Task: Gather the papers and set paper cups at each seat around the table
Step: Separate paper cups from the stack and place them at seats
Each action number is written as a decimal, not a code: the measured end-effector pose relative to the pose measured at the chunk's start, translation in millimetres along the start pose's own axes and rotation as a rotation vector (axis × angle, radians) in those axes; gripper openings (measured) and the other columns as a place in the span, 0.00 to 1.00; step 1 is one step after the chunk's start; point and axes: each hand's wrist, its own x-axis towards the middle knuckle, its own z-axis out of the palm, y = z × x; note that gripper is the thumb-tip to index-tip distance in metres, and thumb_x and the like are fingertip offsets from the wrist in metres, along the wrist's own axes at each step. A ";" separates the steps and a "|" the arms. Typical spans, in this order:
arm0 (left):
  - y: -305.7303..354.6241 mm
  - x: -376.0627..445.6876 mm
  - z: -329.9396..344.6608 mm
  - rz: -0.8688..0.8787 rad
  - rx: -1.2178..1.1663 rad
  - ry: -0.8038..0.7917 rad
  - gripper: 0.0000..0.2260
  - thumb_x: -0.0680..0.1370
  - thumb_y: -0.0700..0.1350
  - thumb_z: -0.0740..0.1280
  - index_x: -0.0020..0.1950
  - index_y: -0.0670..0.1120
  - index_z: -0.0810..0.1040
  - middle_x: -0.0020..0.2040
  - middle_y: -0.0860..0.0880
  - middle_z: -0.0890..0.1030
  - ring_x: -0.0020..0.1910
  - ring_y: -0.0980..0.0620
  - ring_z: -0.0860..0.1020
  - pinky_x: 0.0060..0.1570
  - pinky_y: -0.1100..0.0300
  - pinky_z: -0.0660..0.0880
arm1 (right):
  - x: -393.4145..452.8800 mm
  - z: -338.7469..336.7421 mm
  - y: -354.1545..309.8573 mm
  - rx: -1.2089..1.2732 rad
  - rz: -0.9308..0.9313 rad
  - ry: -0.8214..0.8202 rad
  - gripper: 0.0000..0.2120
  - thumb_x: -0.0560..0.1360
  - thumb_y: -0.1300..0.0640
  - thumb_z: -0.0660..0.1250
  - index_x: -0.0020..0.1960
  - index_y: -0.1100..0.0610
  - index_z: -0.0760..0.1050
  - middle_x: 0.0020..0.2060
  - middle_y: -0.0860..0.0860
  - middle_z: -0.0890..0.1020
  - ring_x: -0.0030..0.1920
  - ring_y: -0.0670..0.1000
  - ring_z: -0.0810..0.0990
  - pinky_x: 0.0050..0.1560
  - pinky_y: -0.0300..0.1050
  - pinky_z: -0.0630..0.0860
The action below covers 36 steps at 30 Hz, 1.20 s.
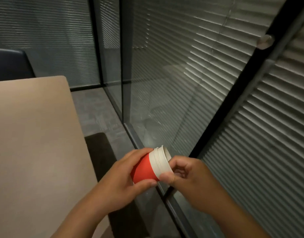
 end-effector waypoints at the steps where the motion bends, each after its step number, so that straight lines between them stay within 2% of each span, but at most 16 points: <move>1: -7.0 17.4 -7.6 -0.018 -0.008 0.022 0.31 0.68 0.65 0.70 0.68 0.71 0.62 0.63 0.70 0.69 0.63 0.67 0.71 0.55 0.63 0.78 | 24.3 -6.4 -0.6 0.007 -0.006 -0.030 0.08 0.71 0.58 0.75 0.37 0.47 0.81 0.32 0.44 0.82 0.34 0.40 0.79 0.39 0.36 0.73; 7: -43.7 78.6 -61.8 -0.138 -0.044 0.198 0.30 0.67 0.61 0.72 0.66 0.73 0.63 0.62 0.72 0.70 0.61 0.69 0.71 0.51 0.69 0.77 | 159.3 -8.1 -9.2 -0.024 -0.094 -0.216 0.05 0.70 0.54 0.75 0.38 0.47 0.80 0.36 0.46 0.83 0.41 0.47 0.83 0.44 0.47 0.81; 10: -65.3 98.3 -89.0 -0.194 -0.006 0.258 0.30 0.67 0.61 0.73 0.64 0.75 0.64 0.62 0.72 0.70 0.61 0.69 0.71 0.52 0.72 0.75 | 217.0 6.4 -9.4 0.000 -0.097 -0.305 0.06 0.70 0.54 0.76 0.37 0.46 0.80 0.36 0.44 0.83 0.41 0.46 0.83 0.43 0.44 0.80; 12: -89.2 116.9 -112.8 -0.231 0.018 0.303 0.30 0.68 0.59 0.74 0.66 0.72 0.65 0.62 0.70 0.71 0.62 0.66 0.72 0.53 0.71 0.76 | 266.6 19.1 -6.4 0.055 -0.112 -0.384 0.07 0.70 0.56 0.76 0.37 0.47 0.80 0.34 0.43 0.82 0.39 0.44 0.82 0.42 0.41 0.77; 14: -110.6 141.3 -136.5 -0.255 0.049 0.341 0.30 0.69 0.57 0.75 0.67 0.69 0.66 0.63 0.68 0.72 0.62 0.65 0.73 0.53 0.70 0.76 | 316.6 28.6 -8.4 0.077 -0.134 -0.436 0.05 0.71 0.56 0.75 0.39 0.52 0.80 0.35 0.45 0.83 0.39 0.45 0.82 0.43 0.41 0.77; 17: -147.1 192.0 -173.7 -0.292 0.050 0.405 0.30 0.69 0.60 0.75 0.68 0.68 0.67 0.62 0.67 0.73 0.61 0.64 0.74 0.53 0.68 0.77 | 402.4 36.3 -15.6 0.122 -0.203 -0.500 0.05 0.70 0.57 0.74 0.40 0.56 0.79 0.36 0.48 0.82 0.40 0.46 0.82 0.44 0.42 0.77; 20: -179.1 251.2 -214.2 -0.301 0.040 0.462 0.30 0.69 0.61 0.74 0.69 0.66 0.68 0.63 0.66 0.74 0.61 0.62 0.75 0.54 0.65 0.78 | 493.7 35.9 -31.1 0.119 -0.258 -0.551 0.04 0.72 0.62 0.74 0.41 0.58 0.79 0.37 0.50 0.83 0.41 0.47 0.82 0.46 0.43 0.78; 24: -209.1 318.5 -271.3 -0.331 0.067 0.501 0.29 0.70 0.60 0.73 0.68 0.67 0.67 0.63 0.67 0.73 0.62 0.62 0.74 0.55 0.62 0.79 | 594.2 37.0 -55.1 0.136 -0.297 -0.577 0.04 0.72 0.61 0.75 0.41 0.57 0.81 0.38 0.52 0.85 0.41 0.46 0.84 0.45 0.42 0.80; 28: -248.6 365.2 -325.0 -0.370 0.086 0.525 0.28 0.69 0.62 0.73 0.66 0.72 0.65 0.62 0.71 0.72 0.61 0.67 0.72 0.52 0.67 0.78 | 680.0 52.4 -70.8 0.142 -0.307 -0.613 0.02 0.74 0.62 0.73 0.43 0.60 0.80 0.39 0.54 0.85 0.42 0.48 0.84 0.44 0.43 0.80; 31: -291.0 405.4 -372.3 -0.382 0.059 0.554 0.26 0.69 0.62 0.73 0.64 0.72 0.67 0.61 0.70 0.73 0.60 0.67 0.73 0.50 0.68 0.78 | 758.2 73.1 -81.6 0.109 -0.328 -0.631 0.04 0.74 0.62 0.73 0.42 0.59 0.79 0.37 0.52 0.82 0.40 0.48 0.81 0.43 0.44 0.77; 34: -340.9 447.4 -420.1 -0.369 0.019 0.574 0.26 0.70 0.60 0.73 0.65 0.70 0.68 0.60 0.67 0.75 0.61 0.63 0.74 0.51 0.67 0.78 | 840.3 94.8 -92.3 0.045 -0.363 -0.614 0.04 0.73 0.59 0.73 0.41 0.57 0.79 0.37 0.54 0.82 0.39 0.53 0.81 0.44 0.51 0.78; 36: -368.6 473.6 -451.9 -0.345 0.006 0.587 0.26 0.71 0.58 0.73 0.66 0.68 0.70 0.60 0.65 0.76 0.60 0.60 0.76 0.52 0.64 0.79 | 885.7 111.0 -105.0 -0.003 -0.384 -0.604 0.04 0.72 0.57 0.73 0.42 0.55 0.79 0.39 0.56 0.83 0.43 0.58 0.83 0.47 0.57 0.79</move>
